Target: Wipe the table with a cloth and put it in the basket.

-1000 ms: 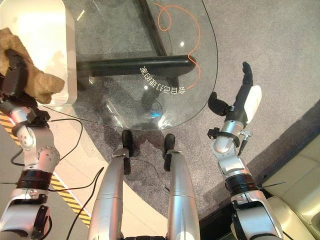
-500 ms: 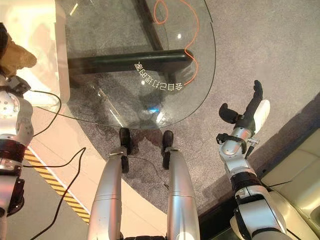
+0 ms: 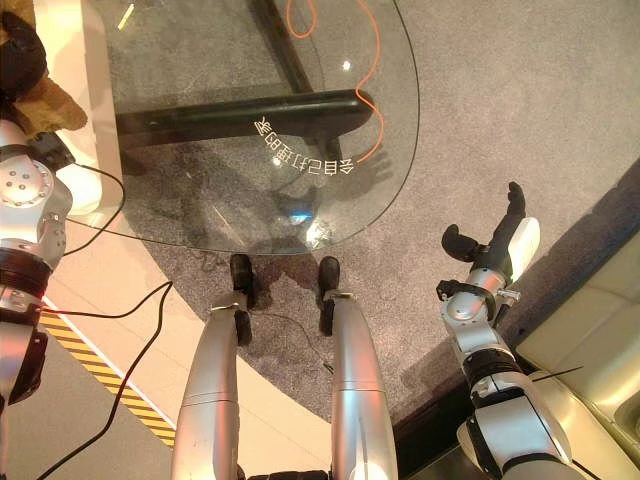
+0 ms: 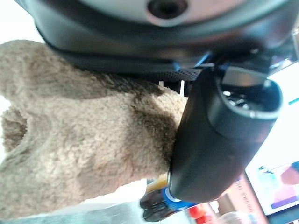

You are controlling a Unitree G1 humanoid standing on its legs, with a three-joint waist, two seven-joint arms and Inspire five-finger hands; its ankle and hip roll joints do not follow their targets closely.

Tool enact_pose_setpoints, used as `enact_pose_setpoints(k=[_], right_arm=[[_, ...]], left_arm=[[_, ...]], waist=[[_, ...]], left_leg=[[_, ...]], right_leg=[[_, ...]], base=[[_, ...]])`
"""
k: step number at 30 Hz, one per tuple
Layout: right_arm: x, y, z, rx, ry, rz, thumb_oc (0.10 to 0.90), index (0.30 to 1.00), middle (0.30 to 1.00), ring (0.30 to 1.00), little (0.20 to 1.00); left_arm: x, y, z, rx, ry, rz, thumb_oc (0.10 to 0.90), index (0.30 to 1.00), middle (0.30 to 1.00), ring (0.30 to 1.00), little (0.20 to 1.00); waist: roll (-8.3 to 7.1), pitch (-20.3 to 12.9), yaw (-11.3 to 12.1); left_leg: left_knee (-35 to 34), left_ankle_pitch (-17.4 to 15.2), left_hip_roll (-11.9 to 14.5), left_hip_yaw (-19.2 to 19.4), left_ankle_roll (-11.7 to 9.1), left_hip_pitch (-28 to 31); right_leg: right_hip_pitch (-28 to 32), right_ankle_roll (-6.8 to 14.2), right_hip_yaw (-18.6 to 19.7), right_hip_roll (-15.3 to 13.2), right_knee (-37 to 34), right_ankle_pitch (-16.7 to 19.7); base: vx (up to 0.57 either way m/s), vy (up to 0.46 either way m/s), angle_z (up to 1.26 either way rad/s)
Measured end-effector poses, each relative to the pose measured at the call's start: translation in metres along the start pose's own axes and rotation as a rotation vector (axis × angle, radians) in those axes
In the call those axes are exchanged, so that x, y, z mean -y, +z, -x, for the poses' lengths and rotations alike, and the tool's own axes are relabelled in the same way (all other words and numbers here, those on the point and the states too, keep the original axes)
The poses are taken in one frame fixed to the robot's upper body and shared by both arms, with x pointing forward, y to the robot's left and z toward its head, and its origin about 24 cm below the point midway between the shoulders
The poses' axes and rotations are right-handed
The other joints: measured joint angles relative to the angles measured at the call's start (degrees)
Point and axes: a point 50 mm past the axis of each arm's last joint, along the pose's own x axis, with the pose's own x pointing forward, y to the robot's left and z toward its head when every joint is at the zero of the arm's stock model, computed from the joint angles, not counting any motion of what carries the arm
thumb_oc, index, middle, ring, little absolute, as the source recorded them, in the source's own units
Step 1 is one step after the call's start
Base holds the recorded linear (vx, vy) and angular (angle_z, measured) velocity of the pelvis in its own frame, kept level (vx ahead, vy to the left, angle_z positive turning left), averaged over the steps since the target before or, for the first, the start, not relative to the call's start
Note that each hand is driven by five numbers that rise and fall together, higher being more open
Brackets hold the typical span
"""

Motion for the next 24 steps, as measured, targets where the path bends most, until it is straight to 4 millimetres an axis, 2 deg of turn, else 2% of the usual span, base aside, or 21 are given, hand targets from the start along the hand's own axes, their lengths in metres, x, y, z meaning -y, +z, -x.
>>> enact_pose_setpoints(k=[11,17,24], right_arm=[[0.0,0.001,0.0,0.007,0.0,-0.006,0.8,0.9,0.9,0.9,0.9],[-0.001,0.003,0.0,0.013,0.002,-0.012,0.8,0.9,0.9,0.9,0.9],[-0.003,0.007,-0.002,0.022,0.003,-0.019,0.8,0.9,0.9,0.9,0.9]], left_arm=[[-0.011,-0.022,-0.004,-0.172,0.033,-0.132,0.1,0.3,0.3,0.3,0.2],[-0.018,-0.032,-0.004,-0.239,0.053,-0.183,0.1,0.3,0.3,0.3,0.2],[-0.026,-0.045,-0.002,-0.321,0.051,-0.233,0.1,0.3,0.3,0.3,0.2]], waist=[[-0.29,0.0,-0.6],[-1.39,-0.1,-0.6],[-1.88,-0.1,-0.5]], left_leg=[[0.6,-0.1,0.1,-0.2,0.1,-0.5],[0.7,-0.1,0.0,-0.2,0.1,-1.4],[1.6,-0.8,0.0,-0.3,0.1,-1.8]], right_leg=[[-0.1,0.1,-0.1,0.0,0.1,0.0],[-1.0,0.1,-0.1,0.1,0.2,0.0],[-1.3,0.5,-0.1,0.0,0.8,-0.5]], base=[[0.0,0.0,0.0],[0.01,0.001,0.0],[0.0,0.001,0.0]])
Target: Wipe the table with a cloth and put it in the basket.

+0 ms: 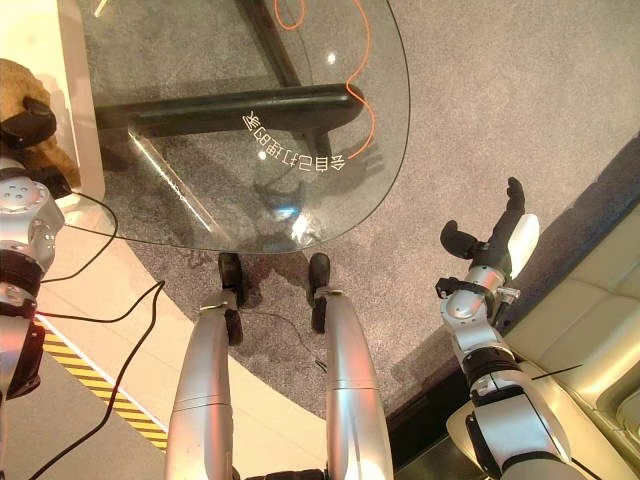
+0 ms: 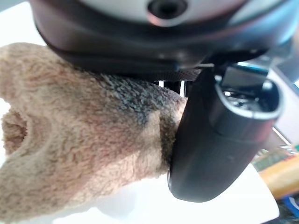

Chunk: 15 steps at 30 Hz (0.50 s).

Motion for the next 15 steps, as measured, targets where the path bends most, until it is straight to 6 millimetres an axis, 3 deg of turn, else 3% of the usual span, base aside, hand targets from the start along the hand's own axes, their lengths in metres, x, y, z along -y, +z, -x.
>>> enact_pose_setpoints(k=[15], right_arm=[[-0.006,0.013,-0.004,0.034,0.012,-0.026,0.8,0.9,0.9,0.9,0.9]], left_arm=[[-0.005,0.001,-0.003,-0.007,0.017,-0.047,0.1,0.3,0.3,0.3,0.2]], waist=[[-0.21,0.0,0.1]], left_leg=[[1.1,-0.6,0.0,-0.3,-0.1,-1.8]], right_leg=[[-1.2,0.0,-0.2,0.0,0.7,-0.1]], base=[[-0.01,0.006,0.0]])
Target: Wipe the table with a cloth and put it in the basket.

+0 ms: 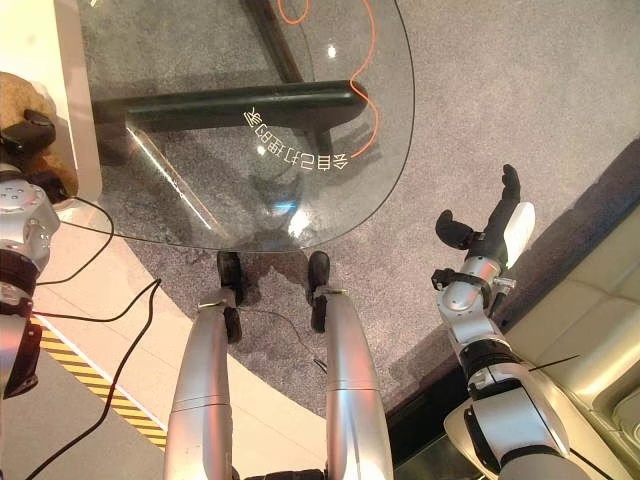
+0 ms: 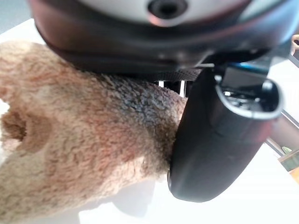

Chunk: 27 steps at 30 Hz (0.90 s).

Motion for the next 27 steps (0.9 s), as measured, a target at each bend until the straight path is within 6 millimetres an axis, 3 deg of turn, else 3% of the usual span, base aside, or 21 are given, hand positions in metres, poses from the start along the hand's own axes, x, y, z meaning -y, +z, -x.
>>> enact_pose_setpoints(k=[8,9,10,27], right_arm=[[0.0,0.001,-0.001,0.002,-0.002,-0.006,0.8,0.9,0.9,0.9,0.9],[0.0,0.001,-0.001,0.001,-0.002,-0.005,0.8,0.9,0.9,0.9,0.9],[0.0,0.001,-0.001,-0.001,-0.001,-0.003,0.8,0.9,0.9,0.9,0.9],[-0.002,0.002,0.0,0.003,0.005,-0.007,0.8,0.9,0.9,0.9,0.9]], left_arm=[[-0.004,0.013,-0.002,0.056,0.095,-0.014,0.1,0.3,0.3,0.3,0.2],[-0.004,0.014,-0.002,0.059,0.1,-0.011,0.597,0.726,0.726,0.726,0.697],[-0.004,0.015,-0.002,0.06,0.102,-0.01,0.8,0.9,0.9,0.9,0.9],[-0.007,0.026,-0.004,0.084,0.14,0.018,0.8,0.9,0.9,0.9,0.9]], waist=[[-0.52,0.0,0.3],[-0.52,0.0,0.4],[-0.55,0.0,0.4],[-0.69,0.0,0.7]], left_leg=[[0.0,0.0,-0.2,0.0,-0.1,-1.3],[0.1,0.0,-0.2,0.0,-0.1,-1.5],[0.0,0.2,-0.2,-0.1,-0.3,-1.8],[-0.1,0.3,-0.4,-0.8,-0.3,-2.1]], right_leg=[[-1.6,-0.1,0.1,-0.2,0.5,-0.1],[-1.9,-0.1,0.1,-0.2,0.5,-0.1],[-2.1,-0.1,0.1,-0.1,0.6,-0.1],[-2.1,-0.2,-0.6,-0.3,0.5,-0.1]], base=[[0.0,-0.001,0.0],[0.07,-0.001,0.0],[0.0,0.0,0.0],[-0.01,0.0,0.0]])
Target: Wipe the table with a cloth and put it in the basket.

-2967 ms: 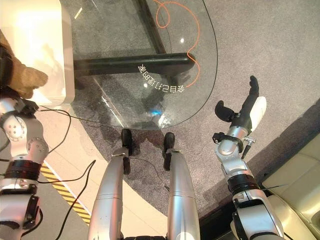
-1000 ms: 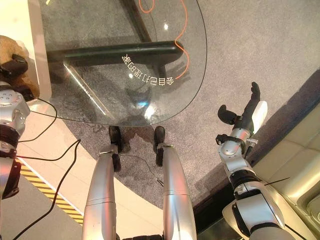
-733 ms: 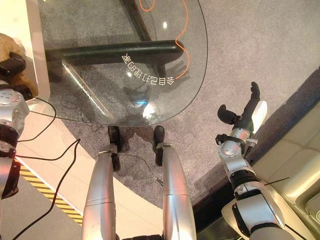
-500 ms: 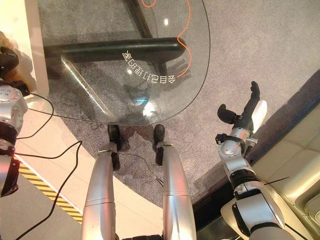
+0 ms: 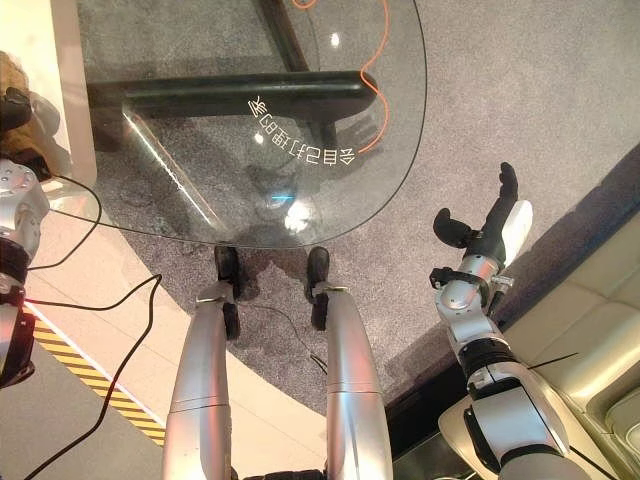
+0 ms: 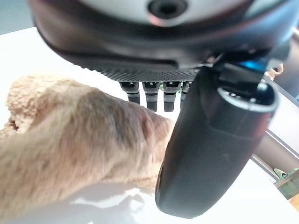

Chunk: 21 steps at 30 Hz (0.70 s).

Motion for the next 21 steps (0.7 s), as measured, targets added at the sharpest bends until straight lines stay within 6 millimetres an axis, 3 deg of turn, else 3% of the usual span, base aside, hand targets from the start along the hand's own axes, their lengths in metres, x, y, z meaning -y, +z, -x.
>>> enact_pose_setpoints(k=[16,21], right_arm=[[0.0,-0.0001,0.0,0.0,0.0,0.0,0.8,0.9,0.9,0.9,0.9],[-0.0049,-0.0068,0.0078,-0.026,0.016,0.0,0.8,0.9,0.9,0.9,0.9]], left_arm=[[0.0,0.0009,0.0,0.006,0.0,0.011,0.8,0.9,0.9,0.9,0.9],[-0.0026,0.0042,0.0006,0.049,0.009,0.119,0.8,0.9,0.9,0.9,0.9]], waist=[[-0.1,0.0,-0.1],[-0.36,0.0,-0.3]], left_leg=[[0.0,0.0,0.0,-0.1,0.0,0.1],[-0.1,0.1,0.0,-0.3,-0.1,2.1]], right_leg=[[0.2,0.0,-0.1,0.0,0.0,0.0],[2.3,0.0,-0.4,0.0,-0.3,0.0]], base=[[0.0,-0.003,0.0],[-0.01,-0.046,0.01]])
